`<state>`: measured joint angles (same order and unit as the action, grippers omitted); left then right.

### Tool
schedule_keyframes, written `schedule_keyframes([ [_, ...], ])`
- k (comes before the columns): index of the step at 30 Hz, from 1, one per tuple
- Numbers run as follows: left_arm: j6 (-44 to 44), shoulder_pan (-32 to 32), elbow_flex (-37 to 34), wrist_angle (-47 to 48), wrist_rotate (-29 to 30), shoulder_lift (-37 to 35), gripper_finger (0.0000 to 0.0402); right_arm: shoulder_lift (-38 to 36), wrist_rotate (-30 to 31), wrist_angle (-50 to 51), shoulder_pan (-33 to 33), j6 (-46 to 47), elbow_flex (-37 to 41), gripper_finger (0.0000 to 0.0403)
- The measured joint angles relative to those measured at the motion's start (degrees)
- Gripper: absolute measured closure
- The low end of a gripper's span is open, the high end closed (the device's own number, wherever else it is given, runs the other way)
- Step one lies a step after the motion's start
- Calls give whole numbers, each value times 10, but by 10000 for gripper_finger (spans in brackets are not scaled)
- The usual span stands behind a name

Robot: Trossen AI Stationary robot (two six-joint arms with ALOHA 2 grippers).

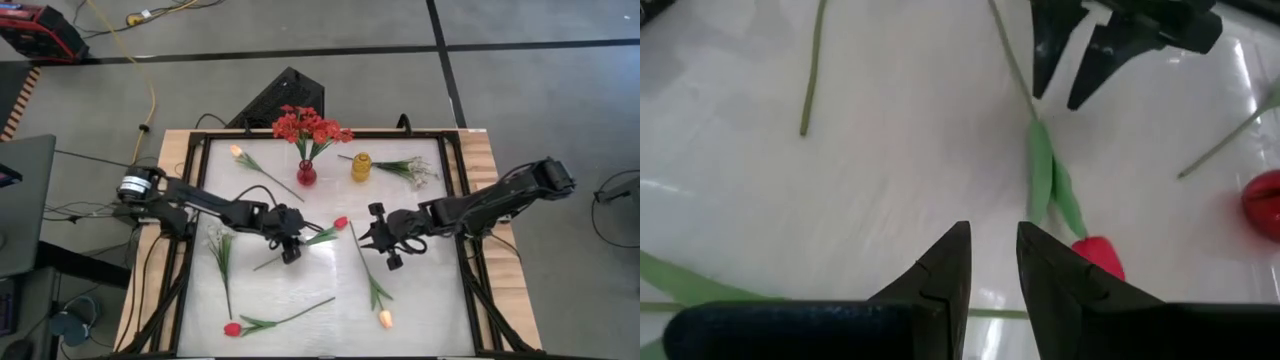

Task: Sort flowers into vase by color
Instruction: Put the top red tulip into the red vase

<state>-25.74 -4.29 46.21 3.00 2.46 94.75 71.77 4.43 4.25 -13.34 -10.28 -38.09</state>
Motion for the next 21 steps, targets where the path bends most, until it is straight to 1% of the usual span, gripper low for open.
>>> schedule_keyframes([
  [5, 11, 0, 22, -2, -31, 33, 244, 16, 0, 4, 0, 2, 0, 292],
  [15, 13, -8, 24, 16, -21, 62, 248, 17, 1, 12, 0, -2, 0, 292],
  [16, 24, -11, 24, 17, -16, 62, 254, 17, 1, 14, 0, -5, 0, 292],
  [18, 51, -20, 23, 21, 5, 63, 281, 17, 1, 15, 0, -5, 0, 292],
  [21, 61, -30, 23, 33, 45, 63, 353, 16, 1, 15, 0, -5, 0, 292],
])
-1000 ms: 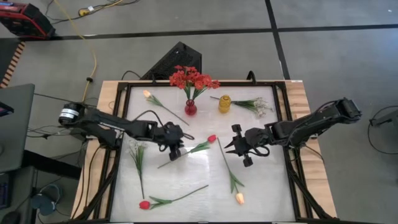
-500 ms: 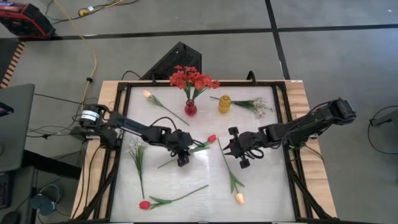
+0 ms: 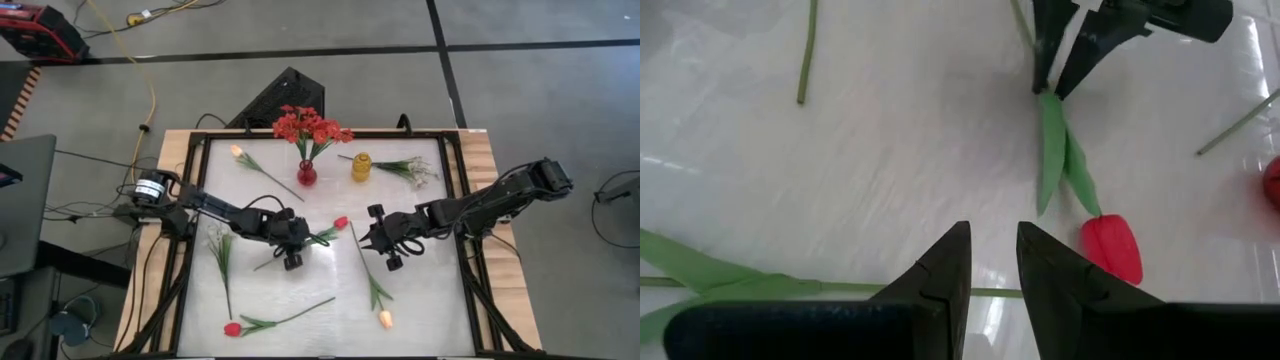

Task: Sort flowers into vase by color
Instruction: Put the top red tulip into the red vase

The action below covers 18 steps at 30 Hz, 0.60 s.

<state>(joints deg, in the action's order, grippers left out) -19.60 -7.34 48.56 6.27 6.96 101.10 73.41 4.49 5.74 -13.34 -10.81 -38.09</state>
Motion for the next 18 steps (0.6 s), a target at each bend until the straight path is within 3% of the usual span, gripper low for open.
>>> schedule_keyframes([
  [2, -8, -2, 0, 10, 17, 0, 387, 0, 0, 0, 0, 0, 0, 292],
  [8, 11, -4, -3, 3, 37, -23, 400, 0, 0, 0, 0, -1, 0, 292],
  [18, 115, -4, -7, -40, 162, -209, 401, 0, 0, 22, 0, 24, 0, 292],
])
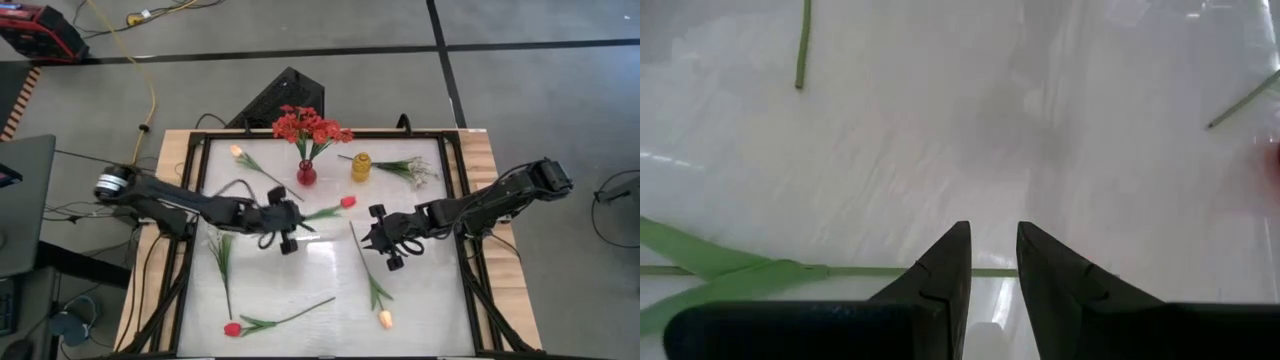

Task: Sort flowers into vase by color
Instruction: Put the top red tulip into the red vase

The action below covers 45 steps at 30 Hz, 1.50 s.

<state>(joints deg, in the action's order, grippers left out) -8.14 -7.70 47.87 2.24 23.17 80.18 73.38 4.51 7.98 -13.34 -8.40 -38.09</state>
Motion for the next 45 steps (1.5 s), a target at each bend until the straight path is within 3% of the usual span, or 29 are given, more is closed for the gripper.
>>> schedule_keyframes([
  [8, 123, 33, -136, -406, -43, -135, 401, 0, 0, -18, 3, -22, 0, 292],
  [13, 131, 78, -233, -724, -136, -115, 401, 0, 0, -77, 4, -71, 0, 292],
  [17, 173, 118, -258, -875, -142, -71, 401, 0, 0, -119, 4, -112, 0, 292],
  [27, 207, 236, -194, -891, -191, 49, 402, 0, 0, -141, 4, -125, 0, 292],
  [32, 154, 292, -152, -892, -263, 106, 401, 0, -1, -138, 4, -122, 0, 292],
  [37, 129, 322, -116, -892, -302, 156, 401, 0, -1, -132, 7, -136, 0, 292],
  [45, 108, 342, -100, -894, -315, 192, 401, 0, -1, -113, 11, -131, 0, 292],
])
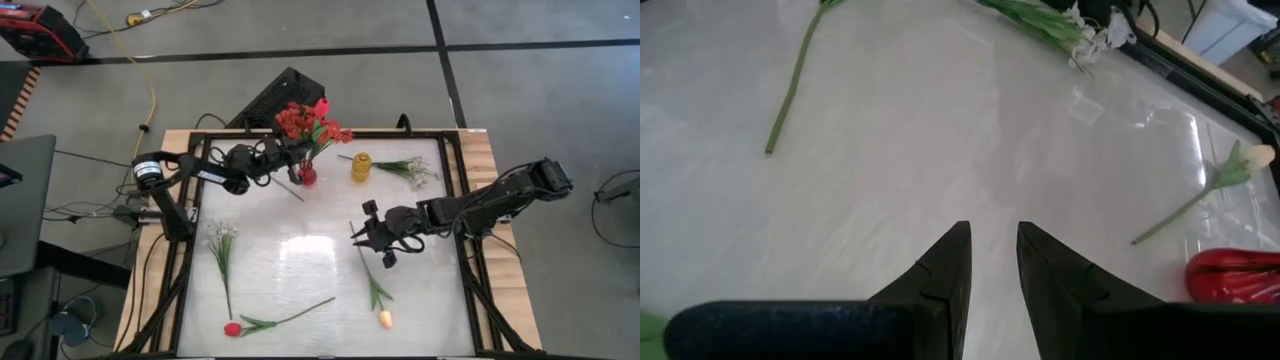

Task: Sort flowers into vase by color
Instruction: Put the top red tulip into the red vase

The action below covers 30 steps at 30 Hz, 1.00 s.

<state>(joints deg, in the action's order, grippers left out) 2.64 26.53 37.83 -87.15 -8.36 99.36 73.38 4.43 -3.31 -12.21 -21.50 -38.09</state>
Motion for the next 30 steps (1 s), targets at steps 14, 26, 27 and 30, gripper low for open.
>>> schedule_keyframes([
  [14, 32, 6, 0, 17, 13, 1, 401, 0, -1, 4, 0, 5, 0, 292],
  [26, 42, 6, 0, 60, 20, 1, 401, 0, -1, 3, 0, 19, 0, 292],
  [27, 42, 6, 0, 67, 22, 1, 401, 0, -1, 3, 0, 23, 0, 292],
  [30, 47, 6, 0, 101, 31, 1, 401, 0, -1, 3, -2, 31, 0, 292],
])
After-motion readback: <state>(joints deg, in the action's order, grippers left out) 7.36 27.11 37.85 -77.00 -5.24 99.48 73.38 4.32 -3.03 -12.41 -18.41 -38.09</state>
